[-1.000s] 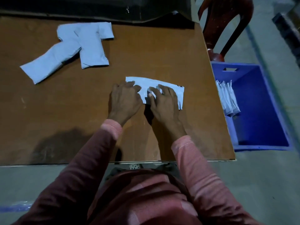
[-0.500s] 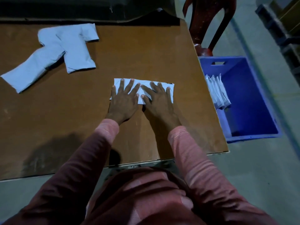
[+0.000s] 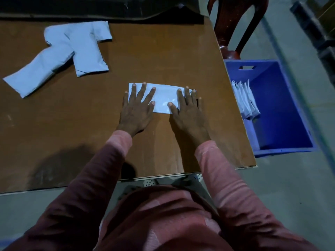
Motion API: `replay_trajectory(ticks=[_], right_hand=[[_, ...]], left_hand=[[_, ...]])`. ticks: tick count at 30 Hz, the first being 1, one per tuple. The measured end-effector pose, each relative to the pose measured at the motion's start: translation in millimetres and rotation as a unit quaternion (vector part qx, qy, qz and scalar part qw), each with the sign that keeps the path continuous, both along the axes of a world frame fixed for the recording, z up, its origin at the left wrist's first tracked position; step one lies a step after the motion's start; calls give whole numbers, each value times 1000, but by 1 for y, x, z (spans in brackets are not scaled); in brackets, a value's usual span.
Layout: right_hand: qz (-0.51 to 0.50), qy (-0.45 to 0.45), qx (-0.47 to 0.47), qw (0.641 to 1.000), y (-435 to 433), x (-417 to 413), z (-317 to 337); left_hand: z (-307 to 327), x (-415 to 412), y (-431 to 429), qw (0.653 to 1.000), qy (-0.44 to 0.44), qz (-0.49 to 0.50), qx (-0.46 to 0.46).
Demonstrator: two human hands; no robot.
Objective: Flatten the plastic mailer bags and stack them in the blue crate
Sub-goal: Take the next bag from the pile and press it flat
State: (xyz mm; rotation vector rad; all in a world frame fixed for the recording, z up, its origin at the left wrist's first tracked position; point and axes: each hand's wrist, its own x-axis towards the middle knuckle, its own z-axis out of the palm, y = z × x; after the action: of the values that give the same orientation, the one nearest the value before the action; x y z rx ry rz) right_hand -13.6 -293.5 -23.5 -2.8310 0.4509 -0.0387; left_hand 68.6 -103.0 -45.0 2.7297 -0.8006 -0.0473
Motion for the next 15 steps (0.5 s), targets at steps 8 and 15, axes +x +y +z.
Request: replay_trajectory(ticks=[8, 15], right_hand=[[17, -41, 55, 997, 20, -43, -11], [30, -12, 34, 999, 13, -35, -3]], left_hand=[[-1, -37, 7, 1000, -3, -3, -8], [13, -32, 7, 1000, 12, -5, -7]])
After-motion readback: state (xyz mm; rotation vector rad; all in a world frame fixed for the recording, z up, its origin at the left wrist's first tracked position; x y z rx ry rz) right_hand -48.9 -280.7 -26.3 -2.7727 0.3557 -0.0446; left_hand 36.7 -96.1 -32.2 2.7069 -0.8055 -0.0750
